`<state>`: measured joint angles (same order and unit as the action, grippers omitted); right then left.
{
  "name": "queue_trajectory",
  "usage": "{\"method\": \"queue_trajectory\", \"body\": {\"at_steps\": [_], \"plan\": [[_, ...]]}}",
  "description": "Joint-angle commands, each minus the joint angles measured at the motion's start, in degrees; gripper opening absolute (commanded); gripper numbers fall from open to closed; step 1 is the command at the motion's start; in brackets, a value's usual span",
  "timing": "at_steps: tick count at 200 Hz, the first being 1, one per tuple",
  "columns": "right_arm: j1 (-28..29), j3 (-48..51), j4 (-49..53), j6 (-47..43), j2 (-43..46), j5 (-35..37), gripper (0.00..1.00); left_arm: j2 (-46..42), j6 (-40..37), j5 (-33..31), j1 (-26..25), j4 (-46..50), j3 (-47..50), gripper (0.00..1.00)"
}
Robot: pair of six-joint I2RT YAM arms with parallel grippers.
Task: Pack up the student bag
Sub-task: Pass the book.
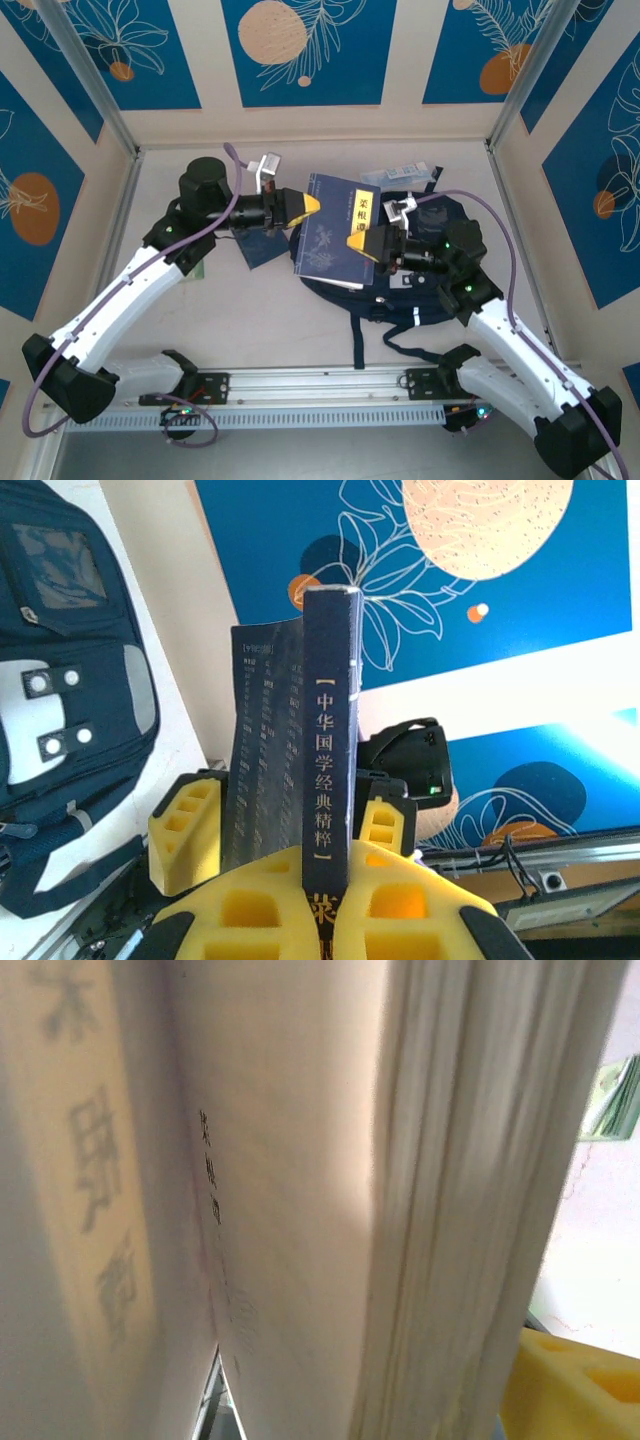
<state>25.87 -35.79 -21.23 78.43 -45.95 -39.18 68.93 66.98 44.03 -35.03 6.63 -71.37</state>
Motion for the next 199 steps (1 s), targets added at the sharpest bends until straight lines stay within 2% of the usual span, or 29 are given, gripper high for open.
{"method": "queue_trajectory", "body": {"at_steps": [1,33,57,92,131,150,163,192,199], "plan": [[-0.2,3.0,-7.7,5.0,1.4,3.8,0.72,1.0,-1.0,3.1,-1.3,-1.5,-3.0,0.00],[-1.3,4.3,-11.4,8.0,1.9,5.5,0.38,1.8,-3.1,3.7,-1.9,0.6,-3.4,0.00],[-2.5,4.9,-11.7,9.7,2.6,5.4,0.21,1.7,-5.8,3.9,-2.1,3.1,-3.5,0.00],[-4.7,7.0,-15.8,12.6,4.2,5.6,0.14,1.7,-9.4,4.4,-2.2,7.2,-4.4,0.00],[-5.2,7.5,-15.6,12.1,6.2,5.5,0.34,2.5,-10.3,5.5,-2.3,8.0,-4.7,0.00],[-5.2,7.6,-15.4,12.2,6.3,5.4,0.37,3.2,-10.4,6.2,-2.5,7.9,-5.2,0.00],[-5.2,7.7,-15.3,12.2,6.2,5.8,0.30,3.5,-10.6,6.2,-2.8,7.8,-5.4,0.00],[-5.0,7.4,-15.4,11.7,6.2,6.4,0.01,4.7,-10.6,7.0,-3.3,7.7,-5.7,0.00],[-5.0,7.3,-14.9,11.4,6.4,6.8,0.00,4.8,-10.6,6.7,-3.3,7.9,-5.9,0.00]]}}
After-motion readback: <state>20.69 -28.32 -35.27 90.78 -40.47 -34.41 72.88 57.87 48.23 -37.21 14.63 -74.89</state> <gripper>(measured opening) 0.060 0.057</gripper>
